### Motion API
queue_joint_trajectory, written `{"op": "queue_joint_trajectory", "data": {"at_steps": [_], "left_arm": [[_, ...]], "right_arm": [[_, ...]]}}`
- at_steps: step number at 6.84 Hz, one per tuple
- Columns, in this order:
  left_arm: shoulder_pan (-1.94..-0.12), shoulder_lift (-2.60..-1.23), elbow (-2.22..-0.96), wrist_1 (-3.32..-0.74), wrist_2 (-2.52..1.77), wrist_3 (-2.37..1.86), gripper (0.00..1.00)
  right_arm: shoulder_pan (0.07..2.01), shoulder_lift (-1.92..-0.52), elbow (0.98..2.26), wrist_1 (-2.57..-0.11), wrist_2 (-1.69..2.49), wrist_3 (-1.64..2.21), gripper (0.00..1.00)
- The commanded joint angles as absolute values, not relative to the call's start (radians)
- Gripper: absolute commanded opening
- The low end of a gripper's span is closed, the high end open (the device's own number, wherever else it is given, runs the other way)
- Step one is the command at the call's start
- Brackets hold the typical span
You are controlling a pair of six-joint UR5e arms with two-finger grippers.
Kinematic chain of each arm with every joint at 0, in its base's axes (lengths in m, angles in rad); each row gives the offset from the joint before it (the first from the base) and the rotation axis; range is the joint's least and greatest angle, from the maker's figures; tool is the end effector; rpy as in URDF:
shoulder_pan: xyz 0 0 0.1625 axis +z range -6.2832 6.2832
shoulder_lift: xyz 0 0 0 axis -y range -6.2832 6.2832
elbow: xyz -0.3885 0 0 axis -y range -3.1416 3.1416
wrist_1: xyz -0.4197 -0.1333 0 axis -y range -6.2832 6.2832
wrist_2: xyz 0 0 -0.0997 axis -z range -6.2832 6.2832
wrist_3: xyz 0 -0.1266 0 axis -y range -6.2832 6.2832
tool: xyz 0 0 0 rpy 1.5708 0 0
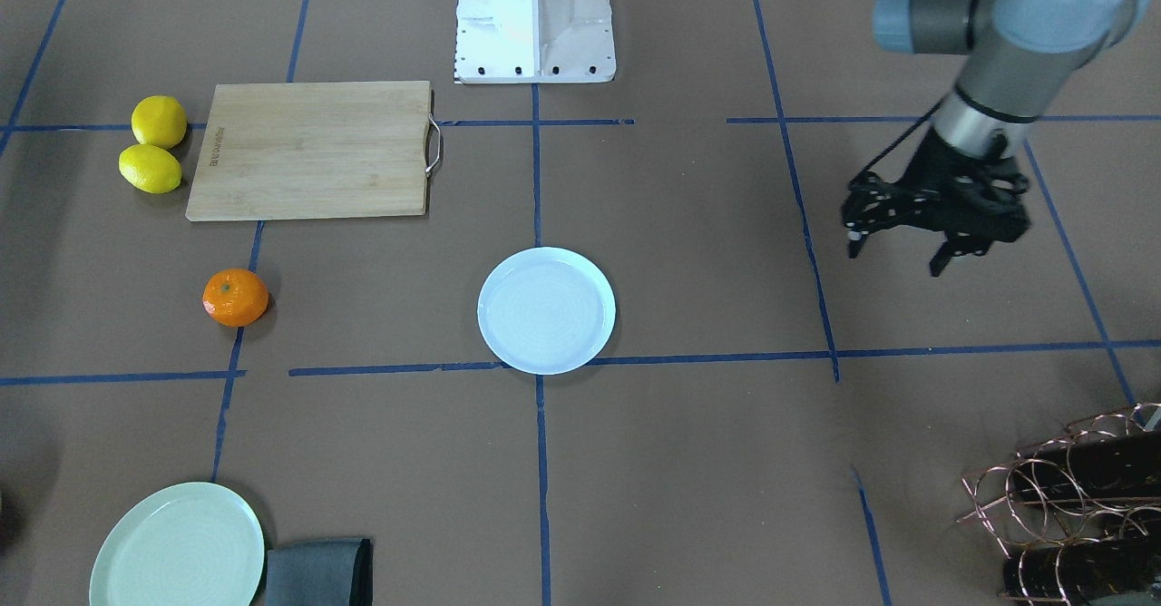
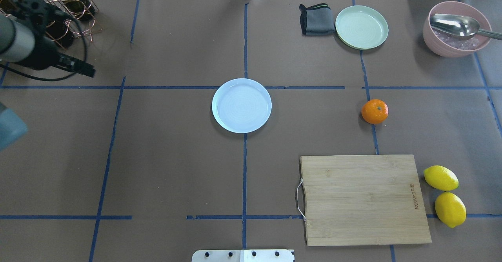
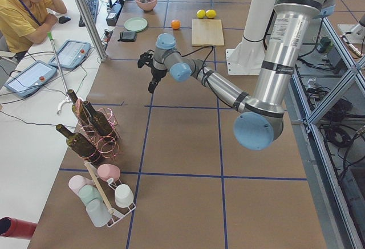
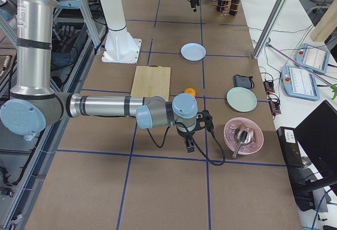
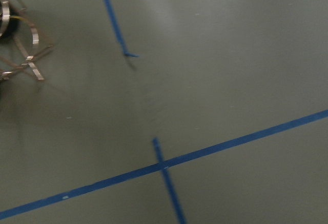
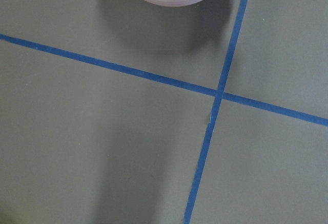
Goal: Pick orange to plate
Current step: 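Release the plate and withdraw the left arm toward the bottle rack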
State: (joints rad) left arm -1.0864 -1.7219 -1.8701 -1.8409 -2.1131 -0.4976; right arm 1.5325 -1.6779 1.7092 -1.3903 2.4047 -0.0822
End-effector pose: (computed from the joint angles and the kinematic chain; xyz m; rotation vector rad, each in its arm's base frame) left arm 0.2112 -0.5474 0.3796 0.3750 0.7882 0.1829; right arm 0.0206 -0.4945 0.5979 0.2179 -0.8274 -0.2014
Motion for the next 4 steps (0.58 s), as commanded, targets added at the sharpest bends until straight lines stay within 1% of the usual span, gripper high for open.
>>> {"op": "queue_joint_trajectory", "data": {"at_steps": [1,2,4], "left_arm": [[-1.335,-1.585,-1.83,-1.727,-2.204,-0.172,1.0],[-1.48,-1.586,-1.784,-1.613,-2.226,-0.037,1.0],[-1.577,-1.539,-1.668,-1.574,-2.267,0.199,1.0]], "right_arm": [[1.532,-1.672,1.718,-1.388,2.452,-0.081,1.0],[1.532,-1.671,1.723,-1.37,2.448,-0.086,1.0],[1.531,-1.672,1.726,-1.245,2.439,-0.066,1.0]]}}
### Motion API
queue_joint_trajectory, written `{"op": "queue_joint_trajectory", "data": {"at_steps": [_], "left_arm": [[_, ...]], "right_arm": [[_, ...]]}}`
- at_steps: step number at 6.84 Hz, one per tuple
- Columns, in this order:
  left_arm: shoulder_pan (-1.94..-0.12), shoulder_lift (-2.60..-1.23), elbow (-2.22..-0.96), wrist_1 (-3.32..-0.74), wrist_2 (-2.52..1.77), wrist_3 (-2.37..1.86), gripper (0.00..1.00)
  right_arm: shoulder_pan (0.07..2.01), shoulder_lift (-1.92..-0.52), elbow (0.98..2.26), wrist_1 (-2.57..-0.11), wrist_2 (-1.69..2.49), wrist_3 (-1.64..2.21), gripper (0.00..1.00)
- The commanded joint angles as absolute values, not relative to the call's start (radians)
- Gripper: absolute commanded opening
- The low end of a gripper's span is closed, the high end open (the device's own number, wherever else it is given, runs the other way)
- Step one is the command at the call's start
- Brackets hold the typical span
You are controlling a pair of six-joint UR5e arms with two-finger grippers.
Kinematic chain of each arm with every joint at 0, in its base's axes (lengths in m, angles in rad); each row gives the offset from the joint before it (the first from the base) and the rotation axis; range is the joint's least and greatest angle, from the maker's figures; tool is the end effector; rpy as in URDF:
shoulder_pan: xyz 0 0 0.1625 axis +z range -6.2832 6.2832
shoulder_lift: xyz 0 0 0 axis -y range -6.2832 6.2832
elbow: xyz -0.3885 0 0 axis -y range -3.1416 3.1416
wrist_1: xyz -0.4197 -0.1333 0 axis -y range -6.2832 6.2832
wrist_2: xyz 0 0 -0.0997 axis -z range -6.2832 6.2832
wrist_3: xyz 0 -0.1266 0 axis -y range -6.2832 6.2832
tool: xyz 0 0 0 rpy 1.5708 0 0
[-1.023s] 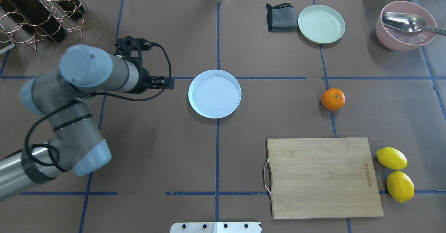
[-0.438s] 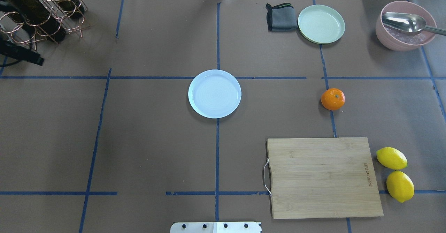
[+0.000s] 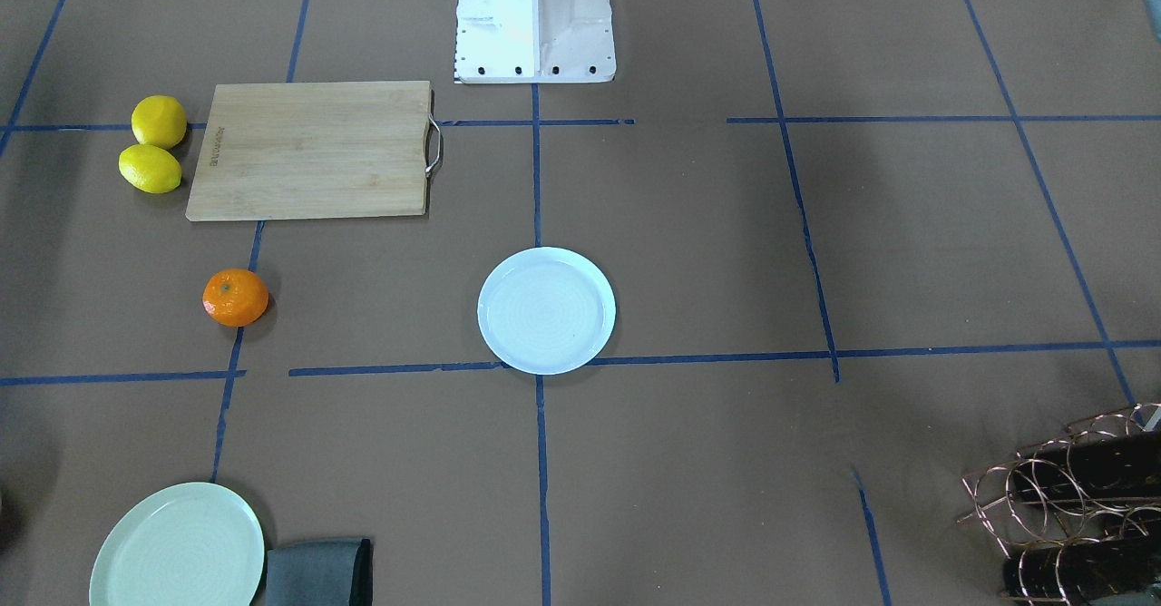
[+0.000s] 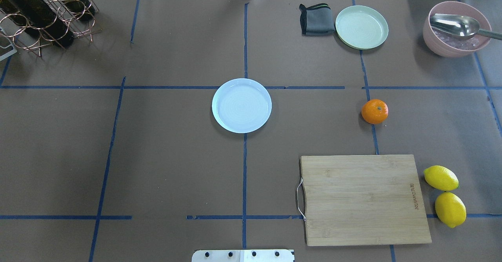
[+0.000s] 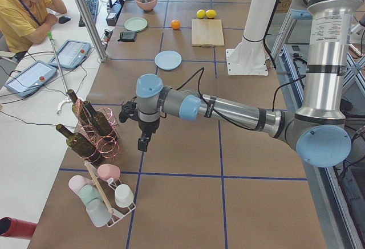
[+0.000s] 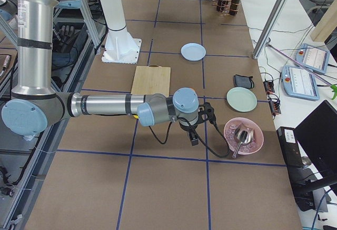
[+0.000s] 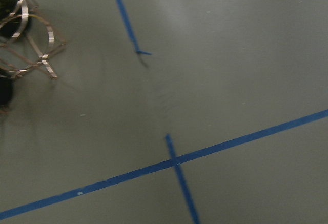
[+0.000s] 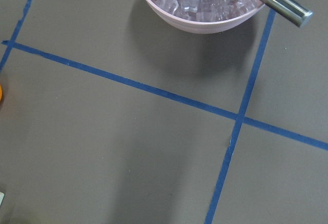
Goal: Pick orange to plate
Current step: 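Release the plate and withdraw the left arm toward the bottle rack, then reach the right gripper down over the orange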
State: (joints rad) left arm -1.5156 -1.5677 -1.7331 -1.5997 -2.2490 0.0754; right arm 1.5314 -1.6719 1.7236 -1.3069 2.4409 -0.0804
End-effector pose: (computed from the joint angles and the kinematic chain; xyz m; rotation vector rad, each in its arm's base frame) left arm -0.0246 -0.5317 0.5627 0.1879 0.6752 0.1890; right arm 0.0168 -0.5011 0.5740 0.3136 -0.8581 -0.2486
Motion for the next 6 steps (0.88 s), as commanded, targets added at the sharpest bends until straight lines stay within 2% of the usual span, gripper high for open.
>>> {"op": "queue_joint_trajectory", "data": {"at_steps": [1,2,4,6], "left_arm": [[-1.585,-1.49,-1.68,-1.528,-2.266,0.207,1.0],[-1.588,-1.493,-1.68,-1.467,-2.269,0.207,1.0],[-1.598,-1.485,-1.669,-1.474,-2.33,0.206,1.0],[-1.598,-1.48,-1.68,-1.476,-2.333,0.204,1.0]], "right_arm": [[1.494,-1.658,1.742,-1.235,2.448,0.004,1.0],[1.452,-1.608,1.749,-1.232,2.447,0.055,1.0],[1.312,-1.606,1.822,-1.2,2.337,0.209,1.0],[1.089,-1.565,1.845,-1.134,2.19,0.515,1.0]]}}
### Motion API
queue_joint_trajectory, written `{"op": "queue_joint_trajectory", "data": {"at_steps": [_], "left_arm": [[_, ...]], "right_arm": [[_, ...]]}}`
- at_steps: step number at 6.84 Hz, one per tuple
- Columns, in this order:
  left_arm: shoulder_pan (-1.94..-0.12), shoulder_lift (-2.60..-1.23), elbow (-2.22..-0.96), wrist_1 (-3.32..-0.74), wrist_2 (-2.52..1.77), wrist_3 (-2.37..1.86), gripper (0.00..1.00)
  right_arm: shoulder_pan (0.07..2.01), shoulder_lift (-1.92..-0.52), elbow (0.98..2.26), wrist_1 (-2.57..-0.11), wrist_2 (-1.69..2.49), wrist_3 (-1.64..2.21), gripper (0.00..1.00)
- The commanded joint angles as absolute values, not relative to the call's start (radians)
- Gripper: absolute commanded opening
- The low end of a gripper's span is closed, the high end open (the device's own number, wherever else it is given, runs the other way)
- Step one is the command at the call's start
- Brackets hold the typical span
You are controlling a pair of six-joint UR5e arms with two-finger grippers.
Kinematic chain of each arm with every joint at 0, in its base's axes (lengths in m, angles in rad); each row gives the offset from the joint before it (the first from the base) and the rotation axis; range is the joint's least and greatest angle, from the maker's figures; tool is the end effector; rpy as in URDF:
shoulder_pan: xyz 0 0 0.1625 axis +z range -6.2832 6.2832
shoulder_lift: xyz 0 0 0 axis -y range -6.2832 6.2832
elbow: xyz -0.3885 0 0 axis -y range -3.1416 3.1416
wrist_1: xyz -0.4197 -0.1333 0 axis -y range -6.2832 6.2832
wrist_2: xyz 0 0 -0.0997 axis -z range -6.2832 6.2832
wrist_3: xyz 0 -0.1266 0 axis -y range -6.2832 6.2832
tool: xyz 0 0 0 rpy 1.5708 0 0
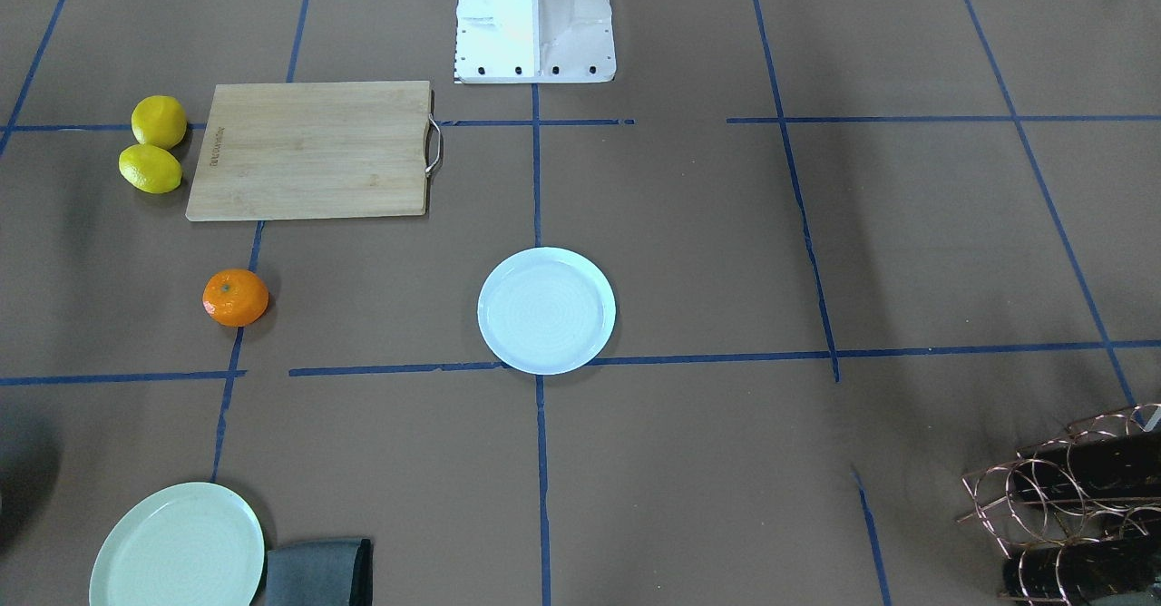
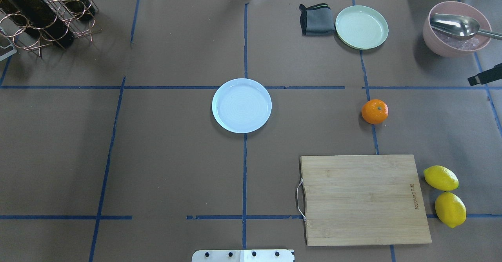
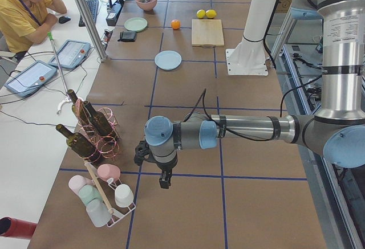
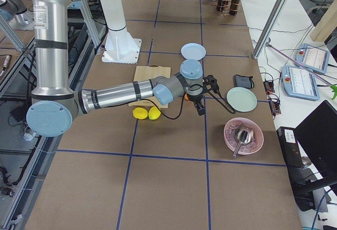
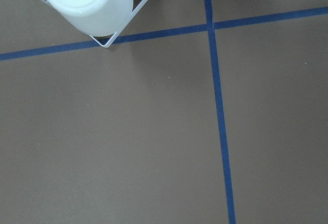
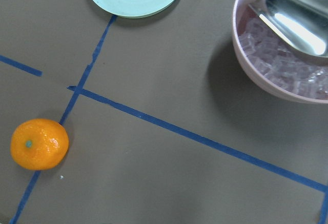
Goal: Pick orange to plate
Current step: 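Reach the right gripper down over the orange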
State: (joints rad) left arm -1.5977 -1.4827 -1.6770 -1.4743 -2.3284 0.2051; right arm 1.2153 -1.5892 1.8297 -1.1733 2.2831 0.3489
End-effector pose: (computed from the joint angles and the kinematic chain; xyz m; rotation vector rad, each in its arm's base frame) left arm -0.0591 -0.4762 0.6414 0.0136 0.7614 0.1398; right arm -0.1397 -0.5216 0.4686 0.3358 -0.8560 -0.2332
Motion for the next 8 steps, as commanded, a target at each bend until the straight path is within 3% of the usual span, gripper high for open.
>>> {"op": "queue_joint_trajectory", "data": {"at_steps": [1,4,8], "left_arm": [[-1.598,-1.48,-1.68,-1.477,-2.333,0.206,1.0],[-1.598,-1.482,-1.681,-1.479,-2.333,0.207,1.0],[-1.598,-1.482,-1.687,-1.482,-2.333,0.207,1.0]], "right_arm": [[0.972,-1.483,1.844,-1.14,2.102,0.675,1.0],[0.804,-1.436,1.772,-1.141,1.947,0.719,1.0],[0.761,-1.433,1.733,-1.135,1.91,0.719,1.0]]}}
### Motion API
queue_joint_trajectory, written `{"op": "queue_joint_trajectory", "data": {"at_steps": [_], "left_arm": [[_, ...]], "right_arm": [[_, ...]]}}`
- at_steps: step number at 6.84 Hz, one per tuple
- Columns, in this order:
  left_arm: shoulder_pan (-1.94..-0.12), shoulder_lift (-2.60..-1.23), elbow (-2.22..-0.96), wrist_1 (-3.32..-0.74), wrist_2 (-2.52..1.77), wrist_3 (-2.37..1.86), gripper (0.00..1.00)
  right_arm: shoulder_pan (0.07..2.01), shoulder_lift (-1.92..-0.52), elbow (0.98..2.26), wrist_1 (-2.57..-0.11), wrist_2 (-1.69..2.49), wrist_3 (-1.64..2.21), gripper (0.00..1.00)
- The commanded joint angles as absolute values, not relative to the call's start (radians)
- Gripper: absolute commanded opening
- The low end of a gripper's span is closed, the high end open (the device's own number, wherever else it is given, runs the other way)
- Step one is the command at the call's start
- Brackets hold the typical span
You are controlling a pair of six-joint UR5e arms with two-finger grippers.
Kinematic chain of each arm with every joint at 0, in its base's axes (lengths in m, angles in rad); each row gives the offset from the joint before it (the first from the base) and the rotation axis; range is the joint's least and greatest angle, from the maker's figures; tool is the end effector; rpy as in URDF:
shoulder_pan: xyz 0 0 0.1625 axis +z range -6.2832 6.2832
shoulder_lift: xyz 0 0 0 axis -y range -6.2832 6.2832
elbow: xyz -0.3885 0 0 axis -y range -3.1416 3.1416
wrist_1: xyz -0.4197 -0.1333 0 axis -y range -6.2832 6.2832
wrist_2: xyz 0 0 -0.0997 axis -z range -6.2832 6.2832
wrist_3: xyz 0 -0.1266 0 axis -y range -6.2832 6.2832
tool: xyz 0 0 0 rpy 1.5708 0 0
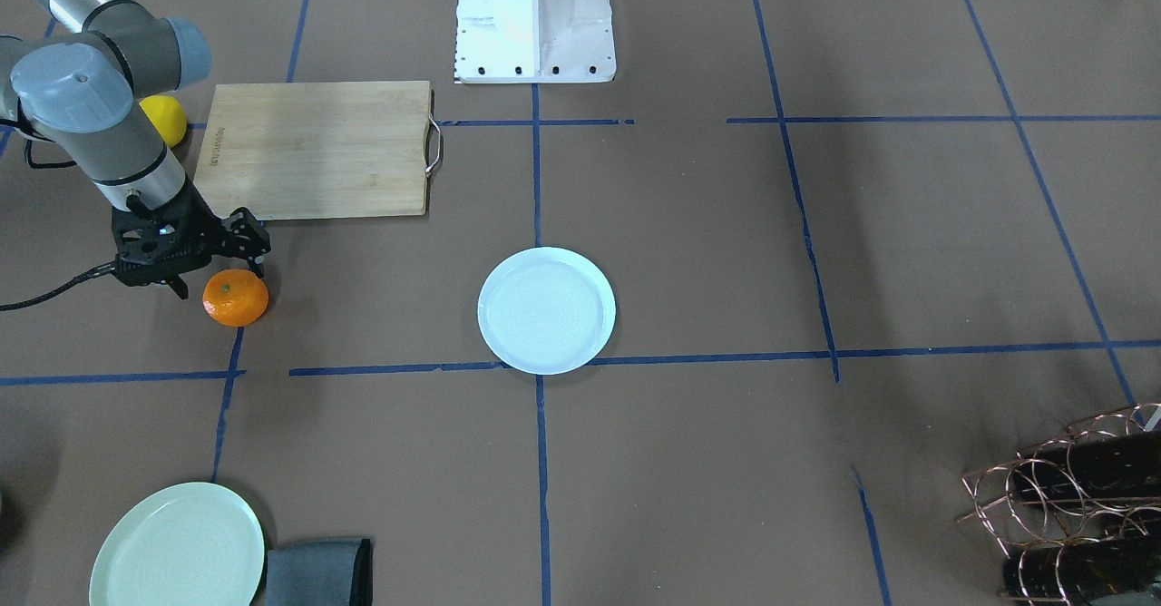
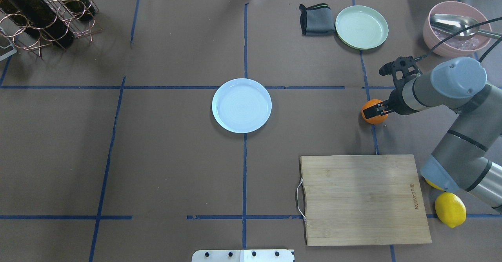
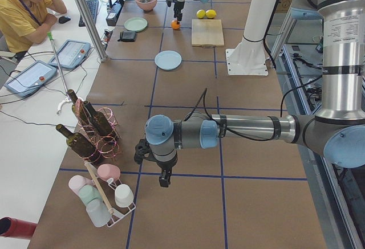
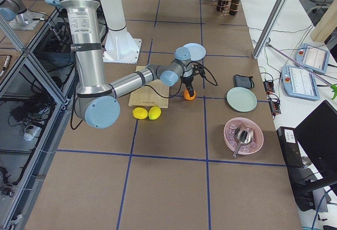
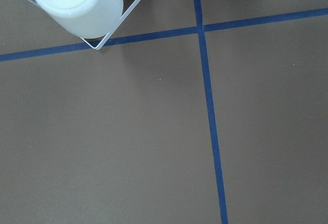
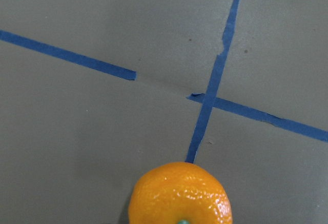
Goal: Pick orange to plate
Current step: 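Reach the right gripper down over the orange, then close the right gripper around the orange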
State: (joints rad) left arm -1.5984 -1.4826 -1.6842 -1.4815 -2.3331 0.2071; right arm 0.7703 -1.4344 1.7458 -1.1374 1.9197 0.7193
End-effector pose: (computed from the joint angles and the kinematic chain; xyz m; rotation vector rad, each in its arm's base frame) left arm -0.0591 -0.4775 0.6367 0.0287 0.7646 0.1462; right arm -0.3724 -0.4868 0.4387 0.3056 -0.7497 -0.2066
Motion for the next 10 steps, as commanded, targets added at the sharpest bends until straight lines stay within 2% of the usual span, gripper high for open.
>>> {"op": "queue_joint_trajectory", "data": {"at_steps": [1,4,10], "left_arm": [[-1.598,-1.482,-1.69,-1.482,-2.333,0.207,1.0],[-1.601,-1.48,-1.701,-1.482,-2.333,0.209,1.0],[-1.6,-1.489,-1.701,-1.482,-2.333,0.206,1.0]], "right_arm": [[0.758,-1.424,1.721,-1.135,1.908,0.718,1.0],[0.755,-1.362,1.639,-1.135,1.872,0.718,1.0],[0.744,-1.37,1.649,-1.134,1.867,0.739,0.96]]}}
